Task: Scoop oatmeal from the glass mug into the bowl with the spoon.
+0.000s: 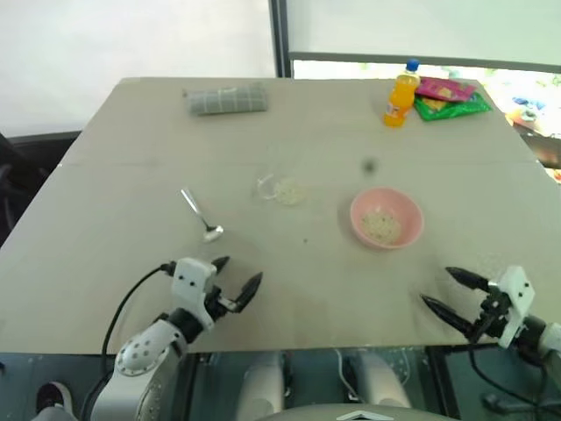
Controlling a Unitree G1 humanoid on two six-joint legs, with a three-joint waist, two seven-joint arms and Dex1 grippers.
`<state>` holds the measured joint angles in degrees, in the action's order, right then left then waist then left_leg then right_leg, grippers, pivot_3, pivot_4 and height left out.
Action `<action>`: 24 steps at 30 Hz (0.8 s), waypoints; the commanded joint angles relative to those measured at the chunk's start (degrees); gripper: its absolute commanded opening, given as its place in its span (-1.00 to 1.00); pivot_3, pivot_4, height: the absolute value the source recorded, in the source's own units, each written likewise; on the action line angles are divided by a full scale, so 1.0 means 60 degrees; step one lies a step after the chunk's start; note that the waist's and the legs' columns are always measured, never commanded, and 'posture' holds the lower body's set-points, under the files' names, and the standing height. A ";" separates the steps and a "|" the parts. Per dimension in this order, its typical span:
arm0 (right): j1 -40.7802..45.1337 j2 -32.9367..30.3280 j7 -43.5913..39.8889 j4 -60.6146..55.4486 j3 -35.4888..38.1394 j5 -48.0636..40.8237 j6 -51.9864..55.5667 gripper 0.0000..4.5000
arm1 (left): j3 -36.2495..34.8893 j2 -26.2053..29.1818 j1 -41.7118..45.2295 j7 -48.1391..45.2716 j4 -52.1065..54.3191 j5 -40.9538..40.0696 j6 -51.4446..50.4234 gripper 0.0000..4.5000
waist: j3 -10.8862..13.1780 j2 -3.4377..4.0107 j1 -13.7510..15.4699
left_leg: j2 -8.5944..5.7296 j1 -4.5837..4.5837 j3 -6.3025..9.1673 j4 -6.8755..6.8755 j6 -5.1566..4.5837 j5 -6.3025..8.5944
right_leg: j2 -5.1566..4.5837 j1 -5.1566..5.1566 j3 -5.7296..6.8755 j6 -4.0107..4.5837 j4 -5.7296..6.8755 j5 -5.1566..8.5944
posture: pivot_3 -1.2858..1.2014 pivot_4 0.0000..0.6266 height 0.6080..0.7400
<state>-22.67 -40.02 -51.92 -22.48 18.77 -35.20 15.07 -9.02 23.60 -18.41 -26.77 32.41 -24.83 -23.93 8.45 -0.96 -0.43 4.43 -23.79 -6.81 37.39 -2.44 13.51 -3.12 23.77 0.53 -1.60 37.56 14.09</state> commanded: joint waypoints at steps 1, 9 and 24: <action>0.0517 -0.0496 0.0243 -0.1419 0.0700 -0.2006 0.1362 1.00 | -0.0780 0.0047 0.0602 0.0691 0.1018 -0.0742 -0.0703 0.96 | 0.0005 -0.0013 -0.0015 | -0.0001 0.0004 0.0003 0.0000 0.0000 0.0000 | 0.0003 -0.0002 0.0001 0.0000 0.0001 0.0000 | 0.03 -0.52 1.00; 0.3294 -0.1120 0.1282 -0.2917 -0.0320 -0.3121 0.2720 1.00 | -0.1474 -0.0026 0.3090 0.2909 0.0824 -0.1054 -0.2907 0.96 | 0.0029 -0.0065 0.0049 | -0.0033 -0.0007 0.0033 0.0005 -0.0040 -0.0023 | 0.0029 -0.0011 0.0001 -0.0001 -0.0003 -0.0002 | 0.03 -0.52 1.00; 0.4013 -0.1120 0.0727 -0.2795 -0.1181 -0.1976 0.2445 1.00 | -0.2538 -0.0515 0.5704 0.5116 -0.1230 -0.1192 -0.5936 0.96 | 0.0059 -0.0116 0.0189 | -0.0037 -0.0004 0.0047 0.0018 -0.0039 -0.0025 | 0.0035 -0.0023 0.0013 -0.0029 0.0013 -0.0008 | 0.03 -0.52 1.00</action>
<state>0.97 -46.83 -47.13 -38.63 11.04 -47.35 30.93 -24.13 20.01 14.71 3.58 24.65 -31.99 -58.67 8.80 -1.66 0.71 4.20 -23.82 -6.54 37.50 -2.67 13.36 -2.92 23.62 0.59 -1.82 37.62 14.02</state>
